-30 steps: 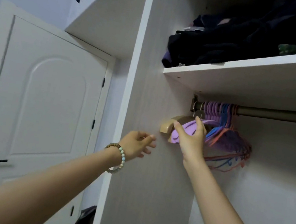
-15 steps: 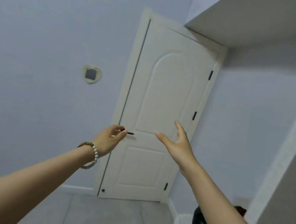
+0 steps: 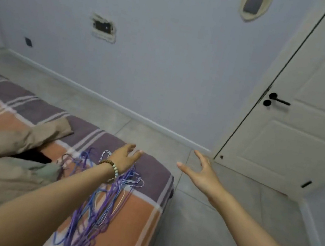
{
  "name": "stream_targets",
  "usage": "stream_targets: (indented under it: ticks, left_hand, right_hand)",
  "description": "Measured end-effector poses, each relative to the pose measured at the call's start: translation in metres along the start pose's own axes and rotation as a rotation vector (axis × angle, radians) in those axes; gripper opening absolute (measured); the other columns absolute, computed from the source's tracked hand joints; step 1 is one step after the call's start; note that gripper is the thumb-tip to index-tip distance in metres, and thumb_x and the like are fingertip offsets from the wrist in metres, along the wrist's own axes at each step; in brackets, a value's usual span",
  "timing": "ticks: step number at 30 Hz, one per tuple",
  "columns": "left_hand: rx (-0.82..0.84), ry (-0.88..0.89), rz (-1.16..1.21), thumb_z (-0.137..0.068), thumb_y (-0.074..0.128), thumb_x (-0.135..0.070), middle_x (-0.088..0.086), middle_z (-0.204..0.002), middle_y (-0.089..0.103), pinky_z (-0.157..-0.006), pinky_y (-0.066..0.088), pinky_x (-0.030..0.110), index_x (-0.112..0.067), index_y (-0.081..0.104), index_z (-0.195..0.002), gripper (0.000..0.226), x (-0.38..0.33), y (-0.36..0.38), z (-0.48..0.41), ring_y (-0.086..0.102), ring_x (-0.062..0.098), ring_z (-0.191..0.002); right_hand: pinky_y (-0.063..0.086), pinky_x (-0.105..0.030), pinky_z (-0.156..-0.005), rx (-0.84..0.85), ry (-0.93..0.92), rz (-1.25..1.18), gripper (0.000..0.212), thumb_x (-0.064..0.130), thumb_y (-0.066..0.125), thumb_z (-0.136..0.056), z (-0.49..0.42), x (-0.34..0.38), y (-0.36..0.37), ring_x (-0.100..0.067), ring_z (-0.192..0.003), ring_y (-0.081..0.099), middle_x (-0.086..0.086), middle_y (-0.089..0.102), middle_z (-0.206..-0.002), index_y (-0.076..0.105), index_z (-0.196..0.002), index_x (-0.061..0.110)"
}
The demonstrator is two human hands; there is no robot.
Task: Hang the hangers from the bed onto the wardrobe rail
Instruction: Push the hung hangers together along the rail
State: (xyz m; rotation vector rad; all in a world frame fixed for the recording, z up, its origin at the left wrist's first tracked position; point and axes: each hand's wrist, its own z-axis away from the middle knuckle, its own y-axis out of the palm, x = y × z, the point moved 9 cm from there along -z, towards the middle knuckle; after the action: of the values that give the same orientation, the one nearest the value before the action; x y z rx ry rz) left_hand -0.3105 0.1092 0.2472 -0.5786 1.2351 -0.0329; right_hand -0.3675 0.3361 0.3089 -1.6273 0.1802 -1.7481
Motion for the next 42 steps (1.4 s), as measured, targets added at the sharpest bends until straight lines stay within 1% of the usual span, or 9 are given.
stream_targets:
  ticks: [8, 19, 23, 28, 33, 35, 37, 40, 42]
  left_hand:
    - [-0.038, -0.306, -0.116, -0.092, 0.050, -0.034, 0.014, -0.143, 0.042, -0.105, 0.032, 0.032, -0.003, 0.037, -0.137, 0.056, 0.218, -0.018, 0.003, 0.043, 0.028, -0.130]
    - [-0.044, -0.483, -0.115, -0.090, 0.055, -0.026, 0.019, -0.144, 0.039, -0.107, 0.033, 0.031, -0.003, 0.032, -0.140, 0.059, 0.388, 0.003, 0.016, 0.041, 0.030, -0.131]
    - [-0.045, -0.487, -0.102, -0.090, 0.055, -0.020, 0.019, -0.136, 0.048, -0.099, 0.037, 0.028, -0.002, 0.039, -0.135, 0.050, 0.420, 0.015, 0.020, 0.049, 0.031, -0.122]
    - [-0.055, -0.491, -0.082, -0.089, 0.057, -0.018, 0.015, -0.132, 0.053, -0.099, 0.039, 0.029, -0.003, 0.048, -0.130, 0.045, 0.451, 0.026, 0.025, 0.055, 0.030, -0.116]
    - [-0.126, -0.486, -0.117, -0.082, 0.065, -0.016, 0.018, -0.111, 0.059, -0.093, 0.043, 0.028, -0.006, 0.066, -0.108, 0.027, 0.470, 0.026, 0.028, 0.058, 0.033, -0.099]
    - [-0.118, -0.493, -0.133, -0.076, 0.071, -0.027, 0.016, -0.111, 0.060, -0.098, 0.039, 0.031, -0.009, 0.070, -0.097, 0.028, 0.475, 0.032, 0.032, 0.054, 0.033, -0.106]
    - [-0.116, -0.511, -0.127, -0.076, 0.071, -0.032, 0.011, -0.126, 0.050, -0.098, 0.024, 0.020, -0.012, 0.069, -0.096, 0.028, 0.474, 0.039, 0.038, 0.040, 0.030, -0.122]
    - [-0.206, -0.447, -0.134, -0.084, 0.064, -0.026, 0.009, -0.139, 0.037, -0.099, 0.022, 0.022, -0.013, 0.064, -0.100, 0.022, 0.461, 0.038, 0.043, 0.025, 0.027, -0.133]
    - [-0.279, -0.375, -0.091, -0.087, 0.058, -0.029, 0.009, -0.135, 0.042, -0.102, 0.023, 0.026, -0.014, 0.062, -0.100, 0.020, 0.448, 0.031, 0.047, 0.029, 0.027, -0.131]
  right_hand:
    - [0.025, -0.038, -0.116, 0.163, 0.178, -0.003, 0.079, 0.039, 0.071, -0.078, -0.036, -0.099, 0.178, -0.020, -0.142, 0.024, -0.004, 0.021, -0.155, 0.031, -0.144, 0.021]
    - [0.033, -0.029, -0.109, 0.323, 0.314, -0.065, 0.075, 0.028, 0.072, -0.079, -0.044, -0.198, 0.359, -0.021, -0.133, 0.039, -0.009, 0.037, -0.147, 0.035, -0.142, 0.010]
    - [0.034, -0.012, -0.091, 0.347, 0.361, -0.142, 0.068, 0.016, 0.071, -0.080, -0.042, -0.223, 0.408, -0.019, -0.126, 0.048, -0.011, 0.047, -0.139, 0.038, -0.139, 0.005]
    - [0.041, -0.018, -0.086, 0.335, 0.460, -0.263, 0.057, 0.009, 0.066, -0.084, -0.037, -0.253, 0.449, -0.023, -0.122, 0.052, -0.013, 0.051, -0.135, 0.042, -0.136, 0.003]
    - [0.053, -0.025, -0.065, 0.363, 0.560, -0.442, 0.041, 0.004, 0.056, -0.090, -0.026, -0.271, 0.481, -0.027, -0.099, 0.059, -0.019, 0.055, -0.129, 0.047, -0.130, 0.000]
    - [0.051, -0.026, -0.052, 0.361, 0.580, -0.477, 0.031, 0.002, 0.053, -0.091, -0.019, -0.273, 0.486, -0.026, -0.082, 0.062, -0.019, 0.061, -0.118, 0.052, -0.122, -0.001]
    - [0.047, -0.023, -0.048, 0.362, 0.571, -0.483, 0.023, 0.001, 0.052, -0.091, -0.015, -0.270, 0.486, -0.020, -0.063, 0.057, -0.023, 0.063, -0.105, 0.057, -0.113, 0.002]
    - [0.050, -0.021, -0.049, 0.385, 0.528, -0.589, 0.017, -0.002, 0.053, -0.090, -0.012, -0.255, 0.482, -0.012, -0.056, 0.062, -0.025, 0.063, -0.095, 0.058, -0.101, 0.009]
    - [0.051, -0.019, -0.045, 0.391, 0.496, -0.692, 0.016, -0.003, 0.052, -0.090, -0.010, -0.240, 0.474, -0.005, -0.051, 0.064, -0.016, 0.062, -0.085, 0.054, -0.103, 0.006]
